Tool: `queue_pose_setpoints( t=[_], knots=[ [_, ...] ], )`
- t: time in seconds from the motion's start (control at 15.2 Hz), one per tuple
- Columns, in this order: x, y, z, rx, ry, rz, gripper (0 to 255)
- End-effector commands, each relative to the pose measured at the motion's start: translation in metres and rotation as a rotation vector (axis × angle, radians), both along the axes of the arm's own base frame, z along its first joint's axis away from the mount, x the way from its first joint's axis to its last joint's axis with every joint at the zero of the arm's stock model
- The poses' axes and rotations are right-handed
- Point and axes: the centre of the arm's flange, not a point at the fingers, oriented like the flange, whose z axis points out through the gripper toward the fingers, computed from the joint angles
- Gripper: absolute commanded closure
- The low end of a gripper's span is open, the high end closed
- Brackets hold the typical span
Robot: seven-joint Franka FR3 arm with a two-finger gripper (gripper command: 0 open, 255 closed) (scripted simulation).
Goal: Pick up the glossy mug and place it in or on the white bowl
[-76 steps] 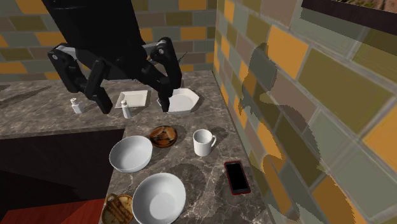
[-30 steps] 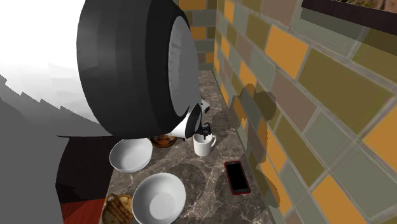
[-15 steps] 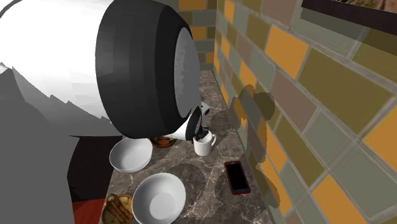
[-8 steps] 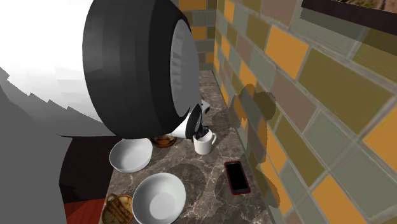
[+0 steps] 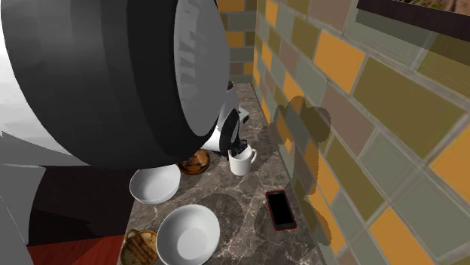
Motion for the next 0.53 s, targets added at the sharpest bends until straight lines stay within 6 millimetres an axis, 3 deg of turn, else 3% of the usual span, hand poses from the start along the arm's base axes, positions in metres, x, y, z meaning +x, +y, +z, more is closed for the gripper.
queue_pose_setpoints(
  t=[0.0, 0.46],
  knots=[
    [-0.002, 0.000, 0.011, 0.000, 0.000, 0.000, 255],
    [-0.002, 0.000, 0.047, 0.000, 0.000, 0.000, 255]
  ],
)
